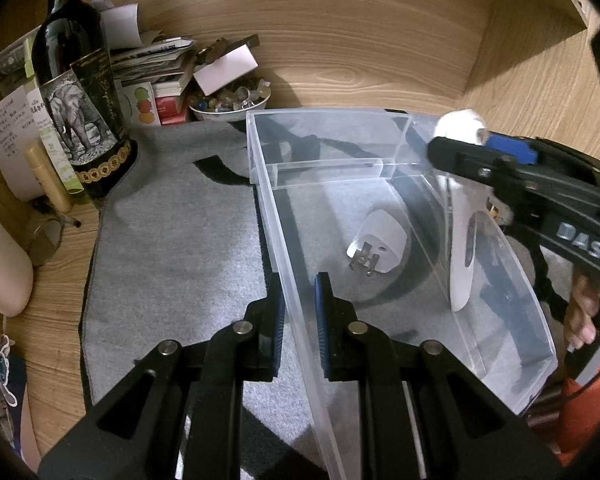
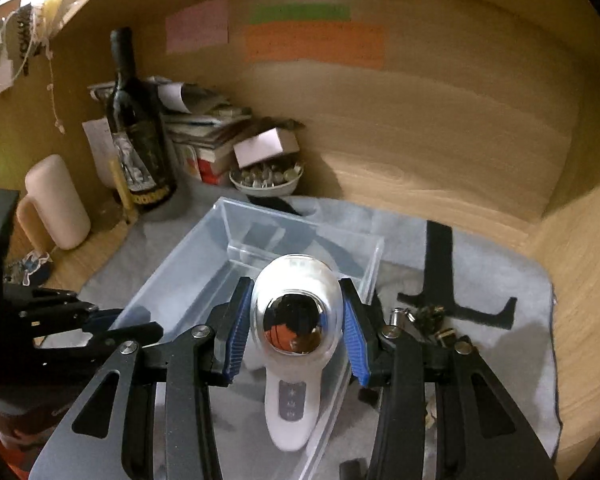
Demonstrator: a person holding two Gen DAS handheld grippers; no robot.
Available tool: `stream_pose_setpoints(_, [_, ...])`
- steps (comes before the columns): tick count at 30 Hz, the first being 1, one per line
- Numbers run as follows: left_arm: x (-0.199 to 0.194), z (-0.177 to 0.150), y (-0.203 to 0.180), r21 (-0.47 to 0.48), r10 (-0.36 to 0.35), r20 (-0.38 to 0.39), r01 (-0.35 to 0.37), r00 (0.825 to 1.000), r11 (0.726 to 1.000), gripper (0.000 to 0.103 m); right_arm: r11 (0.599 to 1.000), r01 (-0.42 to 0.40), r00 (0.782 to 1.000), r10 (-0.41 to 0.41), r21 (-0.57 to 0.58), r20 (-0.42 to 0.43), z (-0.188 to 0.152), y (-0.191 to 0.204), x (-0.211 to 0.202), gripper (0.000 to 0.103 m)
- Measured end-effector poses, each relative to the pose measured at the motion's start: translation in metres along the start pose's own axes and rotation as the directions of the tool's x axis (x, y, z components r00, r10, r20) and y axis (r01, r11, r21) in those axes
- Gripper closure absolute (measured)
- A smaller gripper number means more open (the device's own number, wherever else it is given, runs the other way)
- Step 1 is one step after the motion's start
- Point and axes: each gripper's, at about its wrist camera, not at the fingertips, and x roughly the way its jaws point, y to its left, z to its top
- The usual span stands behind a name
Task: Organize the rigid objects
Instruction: 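Carry the white device into the box and open the right tool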
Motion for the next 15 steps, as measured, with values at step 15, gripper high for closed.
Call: stream_pose_setpoints(15, [-0.001,-0.002,0.003,0.008,-0.012,-0.003,0.012,1.0,1.0,0.088,0.998,0.039,0.996,-0.042,-0.04,-0.082,0.005,-0.002,0.032,0.064])
